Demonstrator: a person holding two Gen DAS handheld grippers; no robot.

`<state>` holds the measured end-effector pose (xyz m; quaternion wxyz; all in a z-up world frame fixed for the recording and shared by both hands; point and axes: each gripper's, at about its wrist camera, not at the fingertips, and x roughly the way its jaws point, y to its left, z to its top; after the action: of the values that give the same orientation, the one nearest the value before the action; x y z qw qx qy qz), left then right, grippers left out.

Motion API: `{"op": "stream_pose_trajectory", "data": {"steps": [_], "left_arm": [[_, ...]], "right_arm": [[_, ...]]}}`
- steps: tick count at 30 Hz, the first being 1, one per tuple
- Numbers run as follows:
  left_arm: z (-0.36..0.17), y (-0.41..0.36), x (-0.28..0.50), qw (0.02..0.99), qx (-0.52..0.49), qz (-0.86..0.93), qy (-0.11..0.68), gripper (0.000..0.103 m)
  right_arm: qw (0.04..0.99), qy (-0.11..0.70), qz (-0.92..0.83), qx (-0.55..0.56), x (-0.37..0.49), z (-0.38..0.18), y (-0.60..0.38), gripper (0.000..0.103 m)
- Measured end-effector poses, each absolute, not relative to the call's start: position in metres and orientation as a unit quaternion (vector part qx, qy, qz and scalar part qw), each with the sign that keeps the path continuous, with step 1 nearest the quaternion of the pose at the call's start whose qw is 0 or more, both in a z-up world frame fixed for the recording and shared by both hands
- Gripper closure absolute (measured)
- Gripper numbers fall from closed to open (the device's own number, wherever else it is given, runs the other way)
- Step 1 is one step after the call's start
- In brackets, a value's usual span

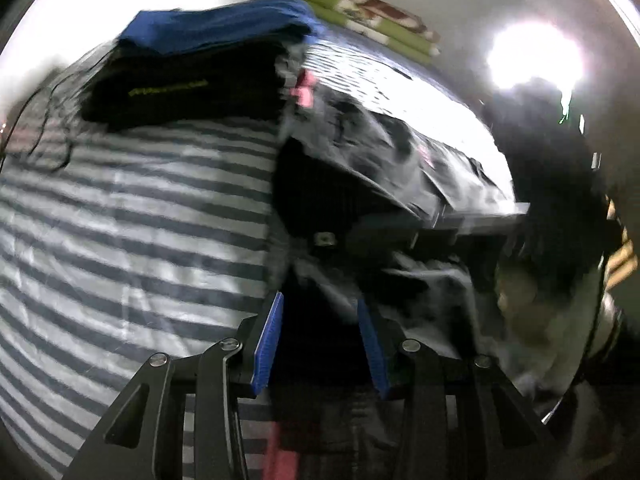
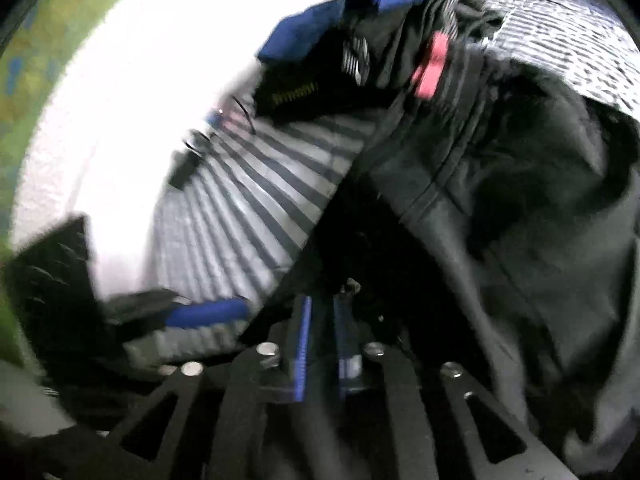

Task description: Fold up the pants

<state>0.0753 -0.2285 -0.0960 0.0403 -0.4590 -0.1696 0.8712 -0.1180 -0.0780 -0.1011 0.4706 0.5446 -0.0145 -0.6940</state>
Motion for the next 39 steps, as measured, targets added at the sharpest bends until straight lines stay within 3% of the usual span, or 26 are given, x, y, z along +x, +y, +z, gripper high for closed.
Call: {"op": "stream_pose_trajectory", "data": {"steps": [4, 10, 12, 14, 17, 22, 25, 26, 29, 34, 39], "left_arm": [[-0.105, -0.220, 0.066, 0.031, -0.480, 0.862, -0.162, 0.062], [-0.115, -0.225, 0.063, 0.029, -0.494, 0.851, -0.179, 0.062], [-0.116, -0.223, 0.063, 0.026, -0.494, 0.852, -0.170, 0.062], [-0.115, -0.220, 0.063, 0.026, -0.495, 0.853, -0.164, 0.063], [-0.116, -0.223, 0.063, 0.030, -0.495, 0.852, -0.171, 0.063], [-0.115, -0.224, 0.065, 0.030, -0.496, 0.850, -0.174, 0.063], [-0.115, -0.227, 0.067, 0.031, -0.496, 0.849, -0.181, 0.063], [-0.115, -0.228, 0.066, 0.031, -0.495, 0.848, -0.184, 0.063], [-0.115, -0.232, 0.070, 0.032, -0.495, 0.847, -0.193, 0.063], [-0.116, -0.233, 0.065, 0.034, -0.495, 0.847, -0.193, 0.063], [-0.116, -0.231, 0.062, 0.031, -0.494, 0.846, -0.196, 0.063]], "right_arm": [[0.431, 0.043, -0.749, 0.502, -0.127, -0.079, -0.071, 0.084], [0.407, 0.141, -0.758, 0.491, -0.133, -0.096, -0.105, 0.075], [0.393, 0.151, -0.758, 0.498, -0.139, -0.107, -0.109, 0.089], [0.398, 0.135, -0.754, 0.506, -0.145, -0.110, -0.101, 0.097], [0.415, 0.080, -0.745, 0.515, -0.159, -0.100, -0.084, 0.100], [0.475, -0.047, -0.681, 0.555, -0.189, -0.077, -0.056, 0.099], [0.502, -0.063, -0.629, 0.590, -0.193, -0.087, -0.059, 0.090], [0.485, -0.044, -0.635, 0.600, -0.193, -0.092, -0.063, 0.082], [0.421, 0.015, -0.703, 0.574, -0.183, -0.089, -0.069, 0.082], [0.474, 0.075, -0.719, 0.503, -0.132, -0.062, -0.080, 0.081], [0.464, 0.205, -0.730, 0.458, -0.095, -0.081, -0.106, 0.081]]}}
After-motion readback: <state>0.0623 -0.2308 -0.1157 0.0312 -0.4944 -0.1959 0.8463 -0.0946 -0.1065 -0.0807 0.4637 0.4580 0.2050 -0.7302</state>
